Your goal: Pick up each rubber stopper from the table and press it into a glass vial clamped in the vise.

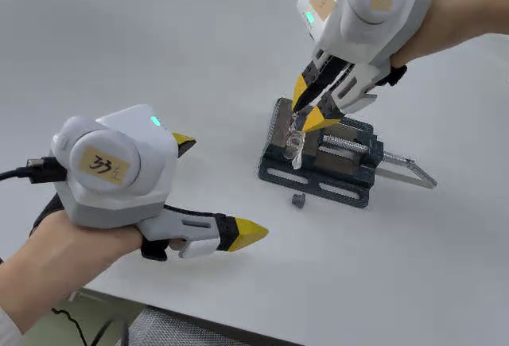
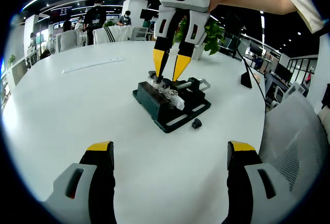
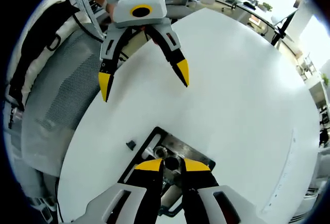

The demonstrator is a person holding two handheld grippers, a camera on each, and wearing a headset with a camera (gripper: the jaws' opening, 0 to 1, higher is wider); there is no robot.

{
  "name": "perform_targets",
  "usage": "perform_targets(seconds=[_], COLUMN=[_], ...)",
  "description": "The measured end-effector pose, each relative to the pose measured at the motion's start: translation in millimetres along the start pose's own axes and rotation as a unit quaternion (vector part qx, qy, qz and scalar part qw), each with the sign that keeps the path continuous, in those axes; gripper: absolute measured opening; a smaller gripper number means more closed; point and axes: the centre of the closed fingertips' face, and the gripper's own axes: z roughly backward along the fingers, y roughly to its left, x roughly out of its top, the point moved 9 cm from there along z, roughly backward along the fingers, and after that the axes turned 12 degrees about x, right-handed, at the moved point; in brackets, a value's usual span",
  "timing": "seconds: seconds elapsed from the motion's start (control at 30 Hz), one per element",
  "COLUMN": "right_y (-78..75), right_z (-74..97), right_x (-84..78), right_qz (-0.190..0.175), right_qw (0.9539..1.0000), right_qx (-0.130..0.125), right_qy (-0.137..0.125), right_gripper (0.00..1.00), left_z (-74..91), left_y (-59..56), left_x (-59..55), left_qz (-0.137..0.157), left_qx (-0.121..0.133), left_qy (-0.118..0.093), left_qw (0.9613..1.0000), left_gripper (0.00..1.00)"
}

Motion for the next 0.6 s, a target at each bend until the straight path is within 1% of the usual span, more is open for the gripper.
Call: perform_targets(seconds=[0.1,0.2,0.33,0.47,0.6], right_y=[1.0,-0.3,1.0,0.1,-2.0], right_z=[1.1,1.5,1.5,-0.1,-2.0], right_x=[-1.7,-4.3,-2.7,-1.7,-2.6], right_qz=[-0.002,-0.009,-0.012,-0.02,-0.021], right_qw=[1.0,1.0,0.9999,0.9998,0.9998], right_qx=[0.0,-0.001,-0.005,-0.003,-0.003], right_qy=[0.0,0.002,-0.001,-0.008,-0.006], right_gripper=[0.05,0.04,0.01,0.02,0.0], left_z=[0.1,-0.2,-0.5,0.0,-0.4], left_y=[-1.0,-0.9,-2.0,-3.4,-1.0], left_x=[0.3,0.5,1.0,2.4,0.6], left_qz=[0.0,0.0,-0.001,-0.002,-0.002], left_qx=[0.0,-0.001,-0.001,-0.002,-0.002], left_qy=[0.0,0.0,0.0,0.001,0.002], left_qw=[1.0,1.0,1.0,1.0,1.0], left_gripper=[0.9,0.9,0.9,0.9,0.9])
